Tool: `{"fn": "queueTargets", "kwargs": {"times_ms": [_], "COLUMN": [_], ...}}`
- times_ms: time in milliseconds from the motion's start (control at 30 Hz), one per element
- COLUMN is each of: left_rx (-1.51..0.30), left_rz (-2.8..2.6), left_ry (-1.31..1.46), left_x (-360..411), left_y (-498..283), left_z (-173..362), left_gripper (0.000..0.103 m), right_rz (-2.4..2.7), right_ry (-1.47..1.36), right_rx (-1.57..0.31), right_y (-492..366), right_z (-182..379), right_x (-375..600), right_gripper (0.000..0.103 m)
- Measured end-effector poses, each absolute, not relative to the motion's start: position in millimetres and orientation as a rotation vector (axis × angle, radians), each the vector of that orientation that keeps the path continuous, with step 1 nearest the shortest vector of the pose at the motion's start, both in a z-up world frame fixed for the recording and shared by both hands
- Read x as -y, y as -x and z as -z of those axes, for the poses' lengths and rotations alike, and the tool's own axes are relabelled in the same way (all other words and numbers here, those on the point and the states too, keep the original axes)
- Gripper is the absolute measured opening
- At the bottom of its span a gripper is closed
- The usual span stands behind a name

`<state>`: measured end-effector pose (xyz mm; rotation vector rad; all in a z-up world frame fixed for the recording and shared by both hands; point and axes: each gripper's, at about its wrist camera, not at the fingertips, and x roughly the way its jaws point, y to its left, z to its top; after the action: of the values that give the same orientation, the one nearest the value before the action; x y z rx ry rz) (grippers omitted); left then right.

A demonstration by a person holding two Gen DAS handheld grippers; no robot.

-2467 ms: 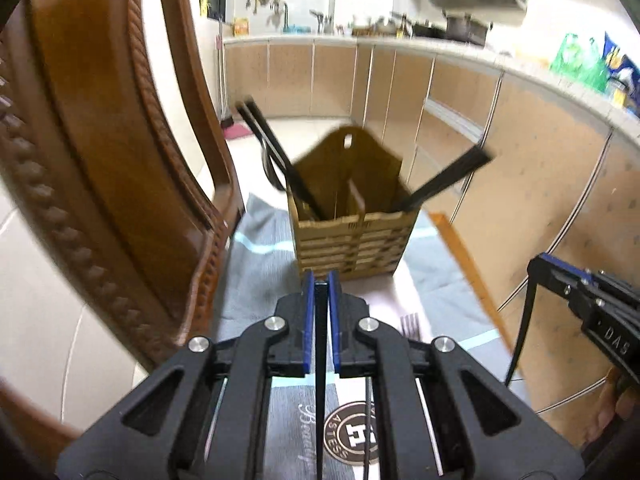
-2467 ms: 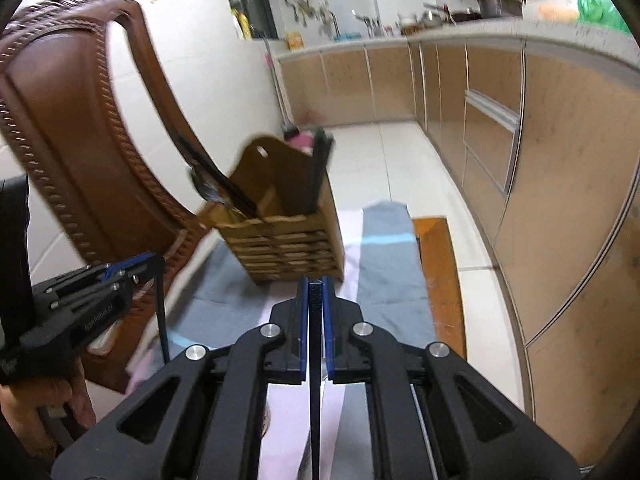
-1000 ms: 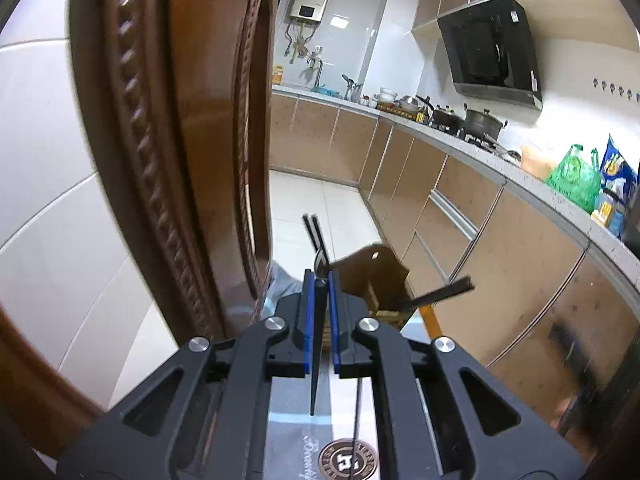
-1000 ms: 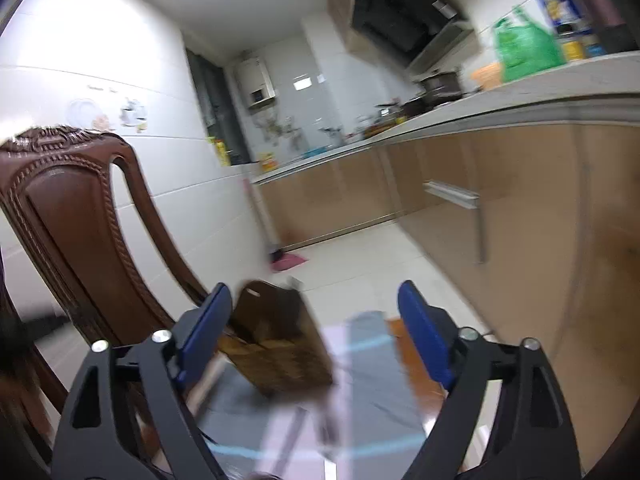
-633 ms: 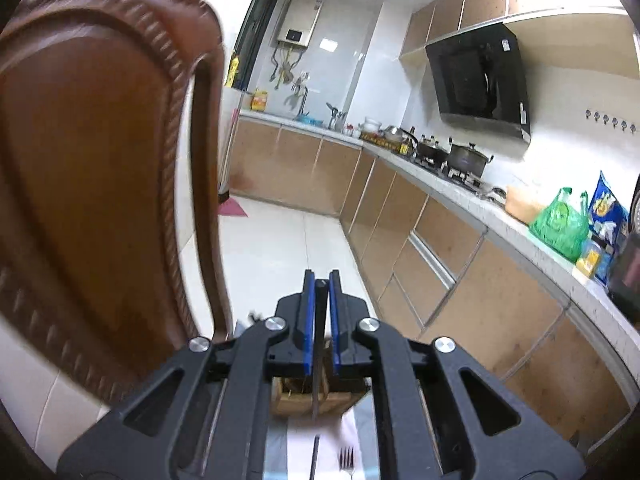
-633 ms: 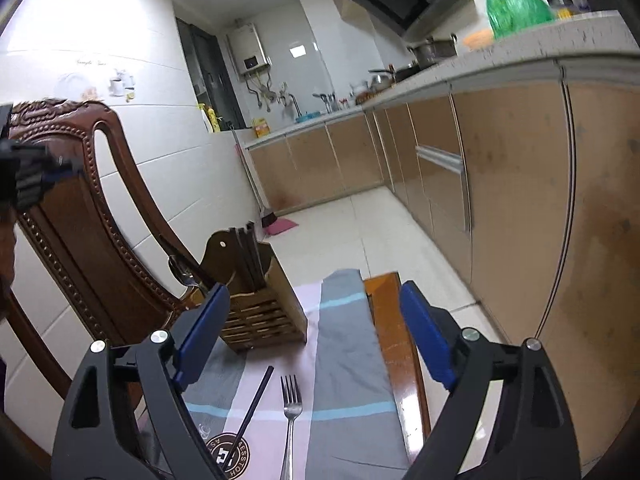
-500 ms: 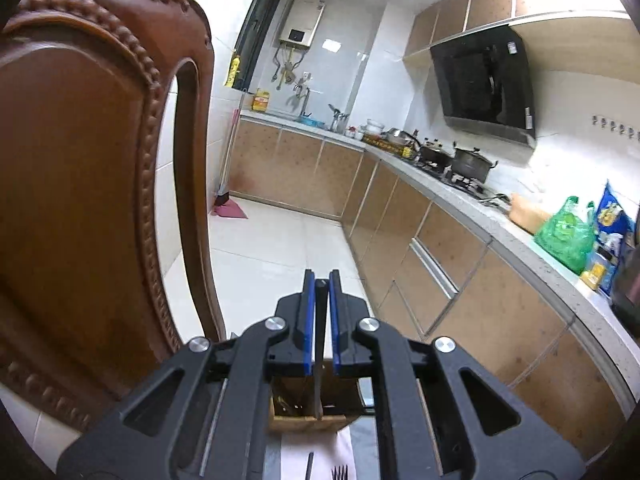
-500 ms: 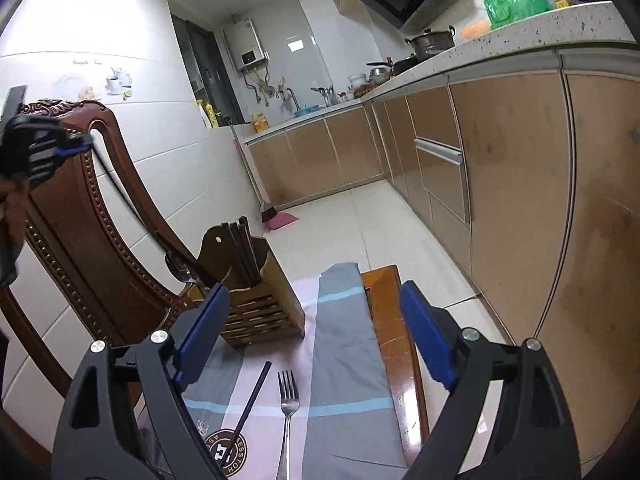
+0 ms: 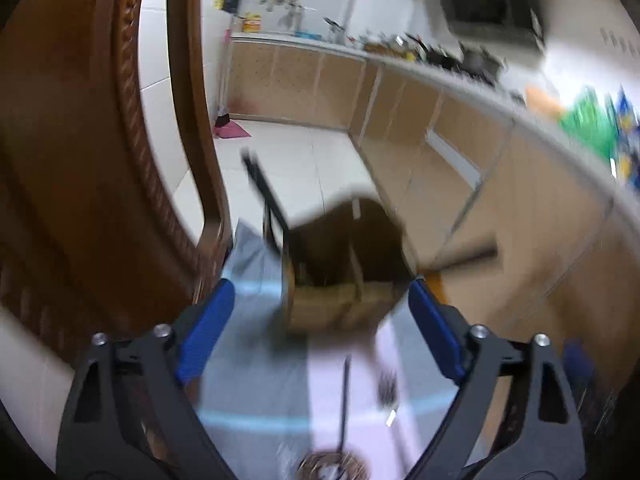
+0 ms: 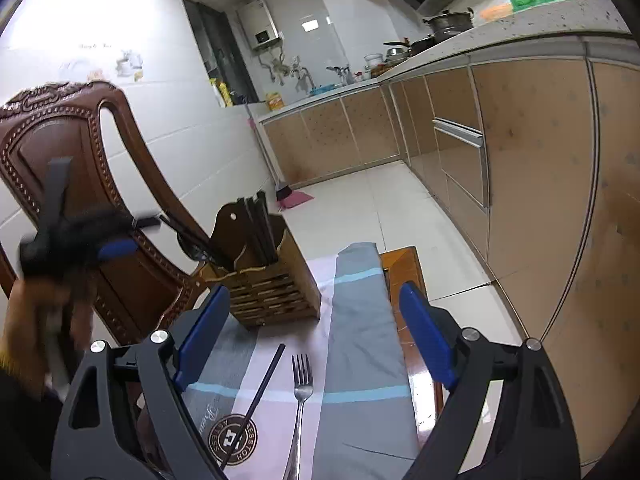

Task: Organize utensils
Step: 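Open both grippers over the holder and pull them back, then grasp the last black chopstick with left gripper while right grasps the silver fork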

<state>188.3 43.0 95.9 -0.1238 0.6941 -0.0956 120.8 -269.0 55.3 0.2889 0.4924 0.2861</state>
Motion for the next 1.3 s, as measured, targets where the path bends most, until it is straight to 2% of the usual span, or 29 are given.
{"fn": "queueTargets", "kwargs": {"times_ms": [167,367,1067,1100,1167,1233,1300], "left_rx": [-0.78,-0.844,-0.865,-0.865,-0.891,-0.911,-0.927], "left_rz": [0.097,0.147,0.125,0.122,0.113,0.118,0.106], "left_ry": [0.036,-0.126,-0.069,-0.065,-0.064,-0.054,-0.052], "left_x": [-19.6,6.8,6.4,6.2,6.4,7.1,7.8], "left_y": [-128.6,-102.0,-120.8,-123.5,-136.5,-150.0,-164.2], "left_z": [-45.6,-8.9,3.9,5.3,12.6,19.3,29.8], "left_gripper": [0.091,0.091,0.091,0.09,0.08,0.066,0.065], "right_rz": [-0.325,-0.363,-0.39,-0.391,-0.39,-0.385,-0.4], "right_ry": [-0.217,-0.099,-0.027,-0.03,-0.023,-0.01,-0.013], "right_rx": [-0.566,-0.698,-0.775,-0.78,-0.79,-0.809,-0.831], "right_y": [-122.4,-123.2,-122.3,-124.7,-129.1,-137.9,-149.0], "right_z": [-47.5,-25.0,-4.0,-1.6,3.5,10.6,20.5], "right_x": [251.7,226.7,211.1,210.5,209.6,207.3,206.2], "right_gripper": [0.085,0.085,0.085,0.085,0.084,0.081,0.075]}}
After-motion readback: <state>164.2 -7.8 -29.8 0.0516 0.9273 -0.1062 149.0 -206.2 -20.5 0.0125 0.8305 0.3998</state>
